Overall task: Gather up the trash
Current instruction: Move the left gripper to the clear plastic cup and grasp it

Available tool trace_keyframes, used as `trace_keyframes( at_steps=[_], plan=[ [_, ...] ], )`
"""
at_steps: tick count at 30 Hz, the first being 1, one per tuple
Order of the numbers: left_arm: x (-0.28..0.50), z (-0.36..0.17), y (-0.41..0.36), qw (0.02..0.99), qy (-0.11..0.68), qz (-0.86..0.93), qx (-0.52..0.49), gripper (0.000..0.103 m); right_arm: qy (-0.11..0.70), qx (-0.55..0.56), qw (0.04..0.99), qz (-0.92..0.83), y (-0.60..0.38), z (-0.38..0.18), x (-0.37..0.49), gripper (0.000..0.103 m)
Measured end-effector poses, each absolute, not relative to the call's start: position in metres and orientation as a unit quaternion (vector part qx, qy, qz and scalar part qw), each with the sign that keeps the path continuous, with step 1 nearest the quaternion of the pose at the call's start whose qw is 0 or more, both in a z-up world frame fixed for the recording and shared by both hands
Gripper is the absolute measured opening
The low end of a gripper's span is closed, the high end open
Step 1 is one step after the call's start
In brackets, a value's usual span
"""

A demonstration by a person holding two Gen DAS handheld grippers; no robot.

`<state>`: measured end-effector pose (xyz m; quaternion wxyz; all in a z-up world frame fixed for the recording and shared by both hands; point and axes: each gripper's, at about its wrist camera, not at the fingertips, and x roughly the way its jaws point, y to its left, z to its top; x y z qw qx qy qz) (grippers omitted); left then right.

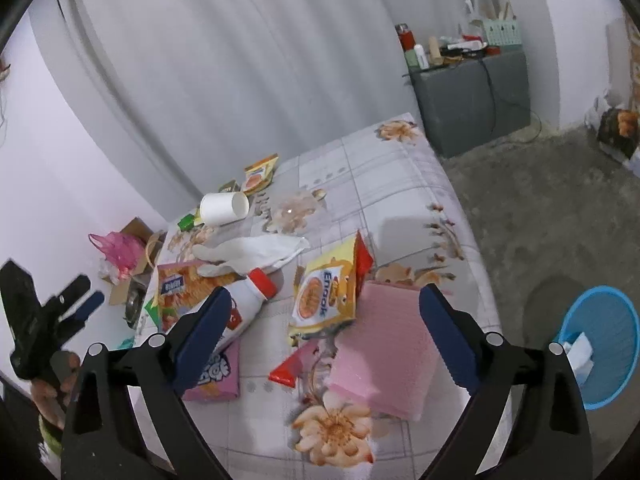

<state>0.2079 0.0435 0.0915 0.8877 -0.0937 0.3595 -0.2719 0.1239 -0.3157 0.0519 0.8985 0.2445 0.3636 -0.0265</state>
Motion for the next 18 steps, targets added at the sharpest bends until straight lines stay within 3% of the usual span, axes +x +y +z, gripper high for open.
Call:
trace_keyframes(
  at_steps=[8,18],
  plan=[
    [0.273,0.101,-0.064,0.833,0.414,-0.365,0.026,0.097,0.396,0.245,0.885,-0.015,-0.326,0.033,0.151,0.078],
    [0.356,0.028,-0.174,0.787,0.496,-0.344,0.129,0.097,0.436,0.24,0.867,0.006,-0.333,0.006,0.184,0.07]
  ],
)
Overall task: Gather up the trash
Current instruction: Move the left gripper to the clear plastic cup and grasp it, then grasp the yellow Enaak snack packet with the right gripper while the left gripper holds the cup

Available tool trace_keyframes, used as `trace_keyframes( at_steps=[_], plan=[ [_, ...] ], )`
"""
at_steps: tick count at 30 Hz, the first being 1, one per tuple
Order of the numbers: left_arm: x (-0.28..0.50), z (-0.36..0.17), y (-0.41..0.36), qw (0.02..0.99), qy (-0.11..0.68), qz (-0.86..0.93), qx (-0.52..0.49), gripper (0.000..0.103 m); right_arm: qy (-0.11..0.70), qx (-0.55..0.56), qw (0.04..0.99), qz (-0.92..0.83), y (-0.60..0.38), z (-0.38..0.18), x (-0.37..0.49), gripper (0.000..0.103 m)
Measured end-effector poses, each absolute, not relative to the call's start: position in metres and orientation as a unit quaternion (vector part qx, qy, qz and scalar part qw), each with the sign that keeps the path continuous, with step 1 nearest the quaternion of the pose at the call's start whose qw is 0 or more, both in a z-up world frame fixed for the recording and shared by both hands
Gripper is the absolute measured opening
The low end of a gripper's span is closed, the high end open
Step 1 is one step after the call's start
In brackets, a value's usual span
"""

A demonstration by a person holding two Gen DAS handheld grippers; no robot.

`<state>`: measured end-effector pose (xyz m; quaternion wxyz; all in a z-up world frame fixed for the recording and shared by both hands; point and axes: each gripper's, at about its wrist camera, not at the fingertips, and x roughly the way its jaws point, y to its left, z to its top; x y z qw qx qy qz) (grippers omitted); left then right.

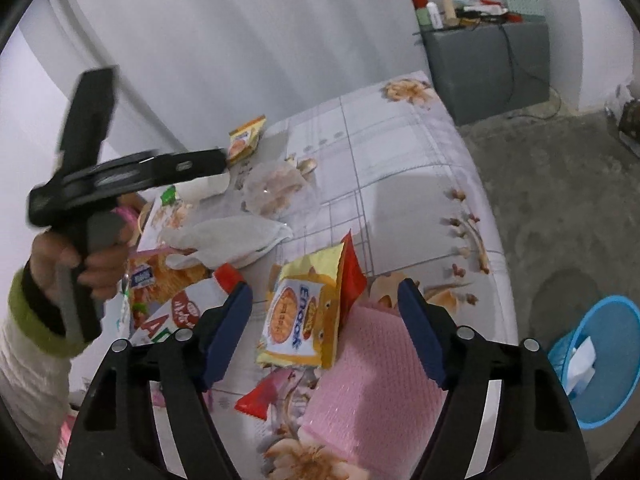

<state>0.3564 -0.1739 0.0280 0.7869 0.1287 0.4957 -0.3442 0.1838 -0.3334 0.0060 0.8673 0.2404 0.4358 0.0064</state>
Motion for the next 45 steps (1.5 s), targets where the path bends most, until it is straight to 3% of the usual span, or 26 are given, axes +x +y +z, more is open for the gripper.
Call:
trace_keyframes(
  at_steps=[5,12,15,22,32,36,41,45],
  plan=[
    [0.378,-0.011,-0.2,0.764,0.535,-0.327,0.15,0.089,0.456,0.244,0.856,0.015,-0.337,-0.009,0.199,0.063],
    [0.386,-0.028,-0.201,0.753,0.556,-0.327,0.13,0.069,0.467,0.233,0.852,0.029,-0.332,-0.014,0.205,0.036],
    [0.385,-0.026,-0.199,0.761,0.547,-0.324,0.13,0.068,0.466,0.232,0.853,0.031,-0.33,-0.013,0.203,0.023],
    [0.386,-0.012,-0.19,0.781,0.524,-0.321,0.112,0.067,0.443,0.221,0.868,0.037,-0.324,0.001,0.193,0.011],
    [0.371,0.044,-0.169,0.813,0.474,-0.329,0.074,0.067,0.41,0.258,0.871,0.079,-0.322,0.024,0.184,0.009],
    [0.358,0.061,-0.16,0.821,0.46,-0.332,0.066,0.067,0.427,0.205,0.879,0.045,-0.308,0.017,0.185,0.02],
    [0.34,0.07,-0.152,0.823,0.454,-0.335,0.062,0.067,0.432,0.141,0.891,0.01,-0.293,0.012,0.173,0.022],
    [0.331,0.074,-0.145,0.825,0.45,-0.338,0.058,0.067,0.428,0.117,0.896,-0.007,-0.289,0.011,0.163,0.035]
  ],
)
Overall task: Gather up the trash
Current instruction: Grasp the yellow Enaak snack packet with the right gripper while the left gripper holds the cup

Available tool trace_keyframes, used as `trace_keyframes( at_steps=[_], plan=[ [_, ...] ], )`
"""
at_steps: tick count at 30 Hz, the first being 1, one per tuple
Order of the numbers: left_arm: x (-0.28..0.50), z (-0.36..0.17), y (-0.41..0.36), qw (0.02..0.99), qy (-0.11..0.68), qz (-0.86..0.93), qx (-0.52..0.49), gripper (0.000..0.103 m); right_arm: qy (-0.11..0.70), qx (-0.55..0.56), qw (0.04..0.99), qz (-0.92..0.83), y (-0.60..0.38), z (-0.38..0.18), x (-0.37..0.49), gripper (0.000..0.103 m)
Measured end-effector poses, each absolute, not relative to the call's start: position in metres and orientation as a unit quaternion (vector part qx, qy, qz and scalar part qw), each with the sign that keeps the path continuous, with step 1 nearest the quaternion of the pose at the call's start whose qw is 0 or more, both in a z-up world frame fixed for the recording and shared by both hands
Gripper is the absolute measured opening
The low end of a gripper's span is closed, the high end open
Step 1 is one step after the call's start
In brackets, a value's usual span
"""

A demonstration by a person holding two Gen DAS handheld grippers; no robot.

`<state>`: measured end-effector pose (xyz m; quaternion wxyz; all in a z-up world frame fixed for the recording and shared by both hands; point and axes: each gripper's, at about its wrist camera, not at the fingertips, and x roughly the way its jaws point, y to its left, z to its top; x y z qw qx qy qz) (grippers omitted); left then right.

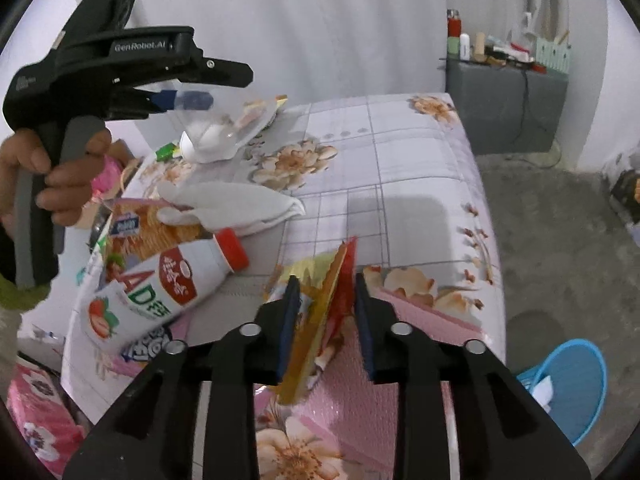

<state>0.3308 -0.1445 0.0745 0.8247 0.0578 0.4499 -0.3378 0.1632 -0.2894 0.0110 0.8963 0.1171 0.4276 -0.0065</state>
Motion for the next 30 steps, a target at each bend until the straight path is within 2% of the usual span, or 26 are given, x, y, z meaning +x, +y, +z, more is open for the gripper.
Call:
trace_keyframes(
  at_steps=[3,8,10,12,18,21,26,30],
  plan=[
    [0.325,0.078,-0.139,0.825,0.448,-0.342,0.052,0.067,0.42,0.114,0.9,-0.01,-0.287,0.013,0.155,0.046],
    [0.318,0.078,-0.134,0.824,0.446,-0.346,0.05,0.067,0.413,0.116,0.903,-0.025,-0.286,0.014,0.146,0.047],
    [0.315,0.078,-0.133,0.823,0.446,-0.347,0.05,0.067,0.404,0.114,0.907,-0.031,-0.287,0.016,0.141,0.059],
    [0.314,0.078,-0.132,0.823,0.446,-0.347,0.049,0.067,0.392,0.116,0.912,-0.04,-0.288,0.019,0.135,0.062],
    [0.311,0.078,-0.128,0.824,0.444,-0.35,0.045,0.067,0.323,0.141,0.936,-0.005,-0.288,0.046,0.109,0.062],
    [0.309,0.077,-0.123,0.823,0.444,-0.352,0.038,0.067,0.358,0.124,0.925,0.018,-0.271,0.037,0.116,0.062],
    [0.305,0.076,-0.114,0.818,0.452,-0.356,0.019,0.067,0.425,0.187,0.885,0.022,-0.271,-0.001,0.136,0.055],
    [0.3,0.076,-0.108,0.817,0.453,-0.356,0.016,0.067,0.442,0.226,0.868,0.004,-0.276,-0.015,0.144,0.053]
  ],
)
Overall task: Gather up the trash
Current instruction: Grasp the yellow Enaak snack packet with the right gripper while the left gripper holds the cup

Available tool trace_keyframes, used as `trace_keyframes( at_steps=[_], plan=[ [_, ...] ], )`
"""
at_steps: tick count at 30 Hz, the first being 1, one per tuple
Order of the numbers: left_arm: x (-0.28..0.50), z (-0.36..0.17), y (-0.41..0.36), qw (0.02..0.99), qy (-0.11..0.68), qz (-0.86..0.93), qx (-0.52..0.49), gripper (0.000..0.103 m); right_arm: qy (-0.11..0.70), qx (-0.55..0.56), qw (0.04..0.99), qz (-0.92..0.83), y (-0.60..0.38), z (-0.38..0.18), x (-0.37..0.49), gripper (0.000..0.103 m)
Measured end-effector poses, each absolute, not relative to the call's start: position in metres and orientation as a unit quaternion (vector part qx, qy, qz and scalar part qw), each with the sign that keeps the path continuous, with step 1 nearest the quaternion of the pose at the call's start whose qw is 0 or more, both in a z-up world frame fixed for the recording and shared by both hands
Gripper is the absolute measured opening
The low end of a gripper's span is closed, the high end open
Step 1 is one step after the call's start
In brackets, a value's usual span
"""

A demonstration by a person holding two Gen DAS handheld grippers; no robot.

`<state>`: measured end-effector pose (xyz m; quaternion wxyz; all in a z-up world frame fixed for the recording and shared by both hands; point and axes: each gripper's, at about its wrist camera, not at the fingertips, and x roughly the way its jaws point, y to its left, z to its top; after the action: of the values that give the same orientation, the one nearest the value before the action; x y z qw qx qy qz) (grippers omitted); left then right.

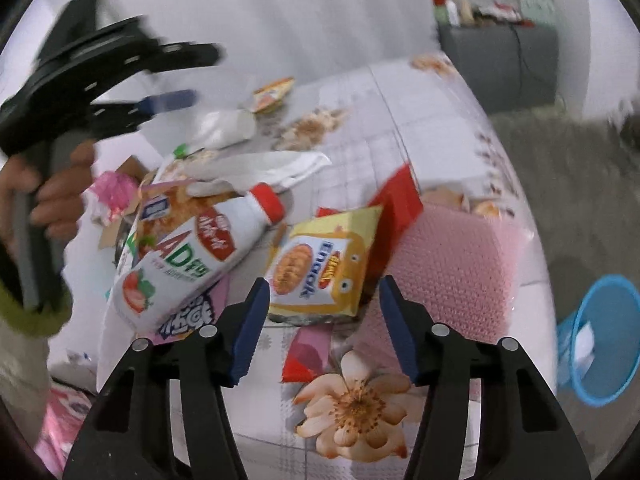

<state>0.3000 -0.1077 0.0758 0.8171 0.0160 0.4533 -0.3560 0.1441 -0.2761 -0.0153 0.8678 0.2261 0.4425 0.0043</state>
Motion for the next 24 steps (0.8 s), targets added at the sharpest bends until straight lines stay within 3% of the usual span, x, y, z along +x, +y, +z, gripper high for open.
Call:
trace_keyframes(
  at_steps=[5,9,13,24],
  plan=[
    [0.297,0.077,-0.101,0.818,0.453,-0.354,0.009,0.067,0.45,0.247,0.858,0.002,-0.277,-0.02,0.154,0.043],
    [0.294,0.077,-0.099,0.817,0.454,-0.355,0.007,0.067,0.46,0.255,0.85,-0.002,-0.276,-0.022,0.156,0.018],
    [0.289,0.08,-0.097,0.819,0.449,-0.357,0.007,0.067,0.462,0.26,0.848,0.0,-0.275,-0.021,0.154,0.004],
    [0.283,0.088,-0.092,0.822,0.443,-0.358,0.007,0.067,0.41,0.287,0.864,0.057,-0.271,0.007,0.135,0.002]
  ],
)
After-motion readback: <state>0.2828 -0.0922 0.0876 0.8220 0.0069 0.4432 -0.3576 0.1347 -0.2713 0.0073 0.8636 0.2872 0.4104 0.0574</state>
